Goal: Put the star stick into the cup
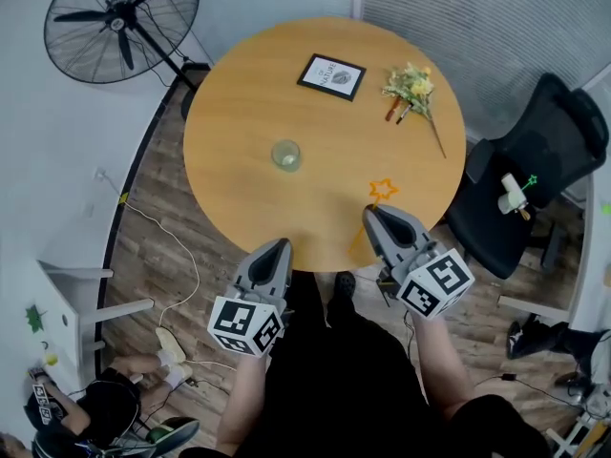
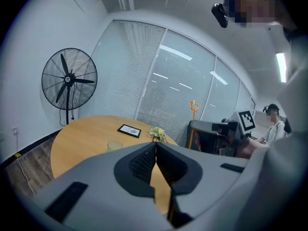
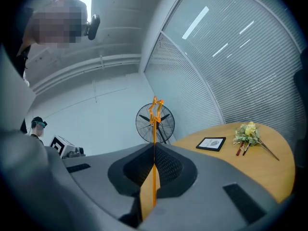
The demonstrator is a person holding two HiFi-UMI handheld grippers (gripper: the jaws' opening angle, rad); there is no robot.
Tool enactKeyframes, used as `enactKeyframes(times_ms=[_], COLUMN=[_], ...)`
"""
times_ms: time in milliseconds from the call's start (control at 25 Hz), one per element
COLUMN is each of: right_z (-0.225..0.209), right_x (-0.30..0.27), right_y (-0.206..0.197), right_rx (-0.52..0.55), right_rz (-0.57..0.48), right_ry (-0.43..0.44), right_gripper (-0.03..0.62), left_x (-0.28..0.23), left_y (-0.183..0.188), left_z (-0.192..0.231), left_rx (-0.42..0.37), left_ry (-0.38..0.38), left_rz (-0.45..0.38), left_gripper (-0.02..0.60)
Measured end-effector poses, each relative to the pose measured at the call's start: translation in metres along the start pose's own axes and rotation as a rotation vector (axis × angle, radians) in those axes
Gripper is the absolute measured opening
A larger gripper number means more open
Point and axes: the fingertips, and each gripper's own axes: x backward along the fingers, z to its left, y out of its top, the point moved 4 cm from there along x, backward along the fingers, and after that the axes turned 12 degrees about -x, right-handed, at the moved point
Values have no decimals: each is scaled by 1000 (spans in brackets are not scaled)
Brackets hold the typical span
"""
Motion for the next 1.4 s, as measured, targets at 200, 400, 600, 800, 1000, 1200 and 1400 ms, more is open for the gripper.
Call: enactKeyframes(times_ms=[200,400,600,800,1000,1200,1400], right_z=[2,-1,0,-1,-5,-6,-10], right_x=[-18,-46,-82,-117,-152,-173,-182], right_y=[6,17,28,32,28,20,19], right_rx=[20,25,35,33,24,18,10], right_rz=[-1,-23,-43,-52,-53,-54,-71], right_ry=[-27,-71,-113,-156,-203,-252,-296], right_gripper=[12,12,12,12,12,12,13], left_x=[-10,-27,-48,-66,-83,-93,-102], left_y=[6,14,26,36,35,26,19], left_z=[24,56,94,128,158,175,188], left_rx=[7,10,5,2,12,15,16], left_ry=[-18,-60,-115,-167,-224,-292,-340], left_rz=[-20,-31,-37,-41,-28,-8,8], left_gripper=[-1,-2,0,-2,-2,0,-2])
